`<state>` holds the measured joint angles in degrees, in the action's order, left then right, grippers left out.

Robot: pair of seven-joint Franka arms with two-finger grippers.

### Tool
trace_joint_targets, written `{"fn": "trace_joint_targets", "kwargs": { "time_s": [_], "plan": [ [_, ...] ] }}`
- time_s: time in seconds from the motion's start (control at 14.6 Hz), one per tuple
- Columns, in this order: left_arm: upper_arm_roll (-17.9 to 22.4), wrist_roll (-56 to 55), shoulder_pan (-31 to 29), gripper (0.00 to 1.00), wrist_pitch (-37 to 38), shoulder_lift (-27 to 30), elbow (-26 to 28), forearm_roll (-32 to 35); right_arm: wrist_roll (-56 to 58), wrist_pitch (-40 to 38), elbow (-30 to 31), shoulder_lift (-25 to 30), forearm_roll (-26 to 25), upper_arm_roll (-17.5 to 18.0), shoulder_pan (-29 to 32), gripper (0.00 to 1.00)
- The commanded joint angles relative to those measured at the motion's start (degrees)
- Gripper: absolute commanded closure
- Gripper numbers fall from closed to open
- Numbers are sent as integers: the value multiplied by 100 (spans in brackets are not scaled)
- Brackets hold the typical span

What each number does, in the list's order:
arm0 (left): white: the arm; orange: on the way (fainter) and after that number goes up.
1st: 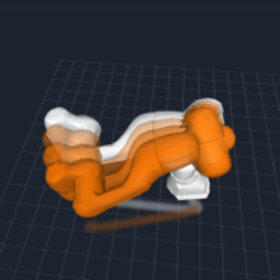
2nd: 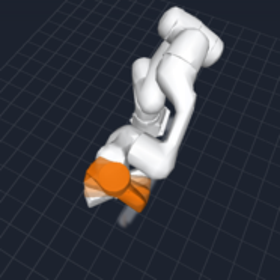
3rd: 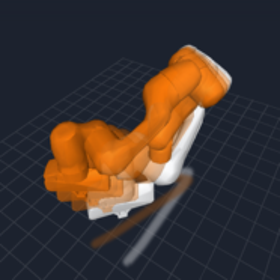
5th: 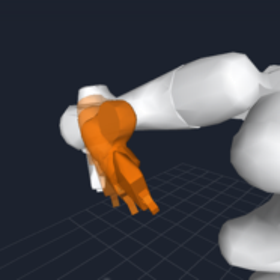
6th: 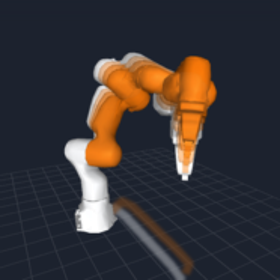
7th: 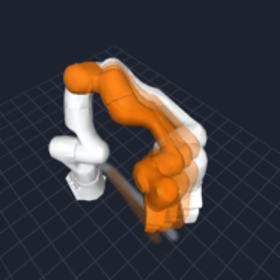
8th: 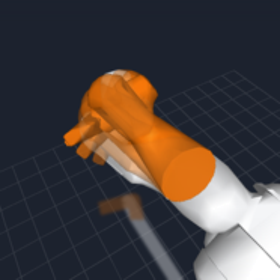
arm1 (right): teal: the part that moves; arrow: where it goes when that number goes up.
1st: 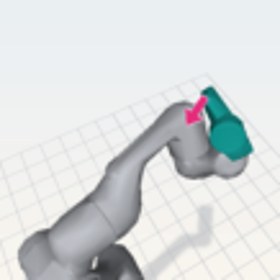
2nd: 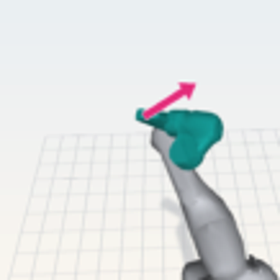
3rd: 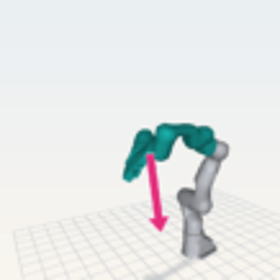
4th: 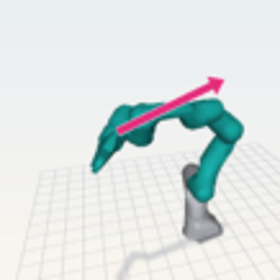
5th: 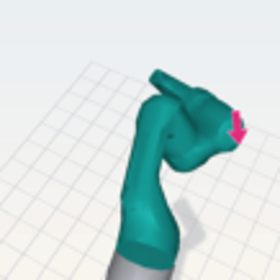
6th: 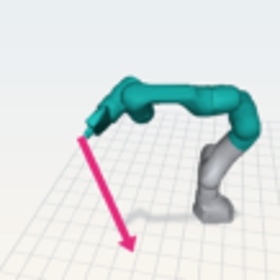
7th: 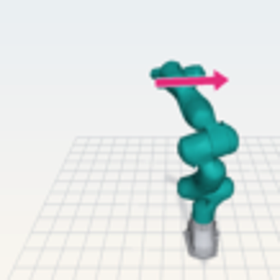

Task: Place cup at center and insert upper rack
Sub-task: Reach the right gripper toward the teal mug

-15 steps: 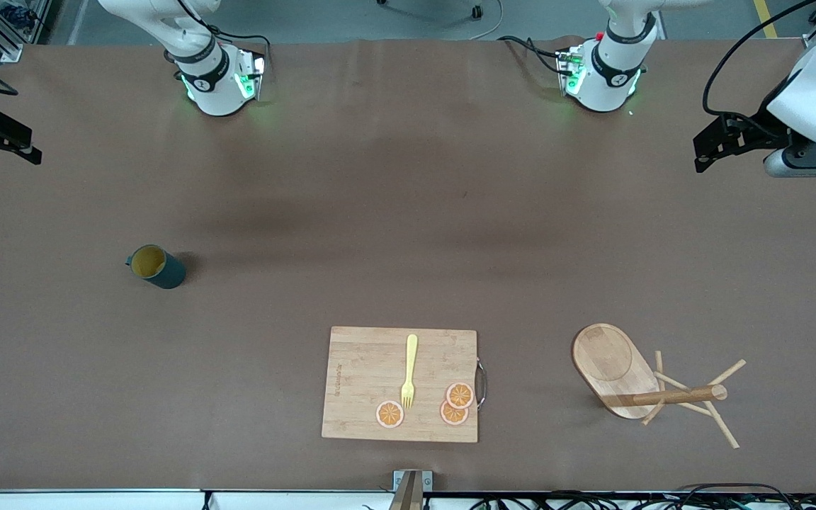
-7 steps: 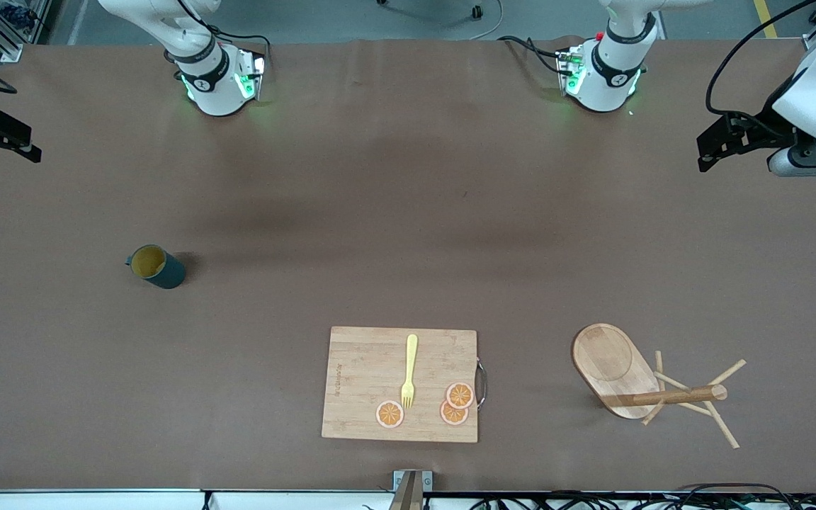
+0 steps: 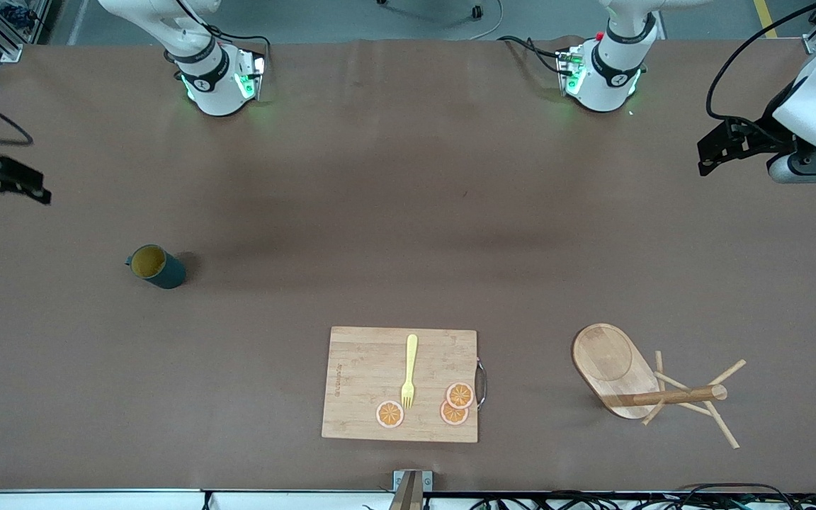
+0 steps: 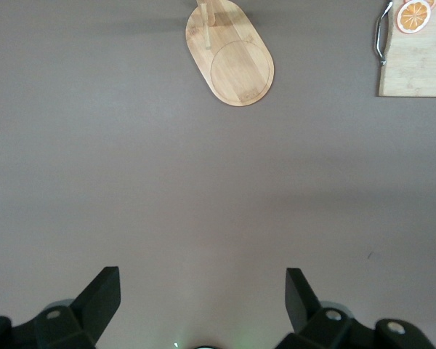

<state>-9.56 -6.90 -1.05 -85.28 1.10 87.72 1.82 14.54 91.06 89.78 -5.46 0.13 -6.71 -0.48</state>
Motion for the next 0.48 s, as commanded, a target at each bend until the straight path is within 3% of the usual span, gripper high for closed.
{"fn": "trace_joint_targets", "kwargs": {
  "time_s": [0.0, 0.14, 0.41],
  "plan": [
    [-11, 127, -35, 0, 108, -31, -89, -77, 1658, 210, -40, -515, -22, 29, 161, 0],
    [-11, 119, -27, 0, 108, -48, -80, -77, 2132, 542, 318, -728, 13, 38, 451, 0],
    [-20, 110, -18, 0, 108, -66, -54, -77, 2578, 1858, 1671, -711, 13, 38, 566, 0]
  ]
}}
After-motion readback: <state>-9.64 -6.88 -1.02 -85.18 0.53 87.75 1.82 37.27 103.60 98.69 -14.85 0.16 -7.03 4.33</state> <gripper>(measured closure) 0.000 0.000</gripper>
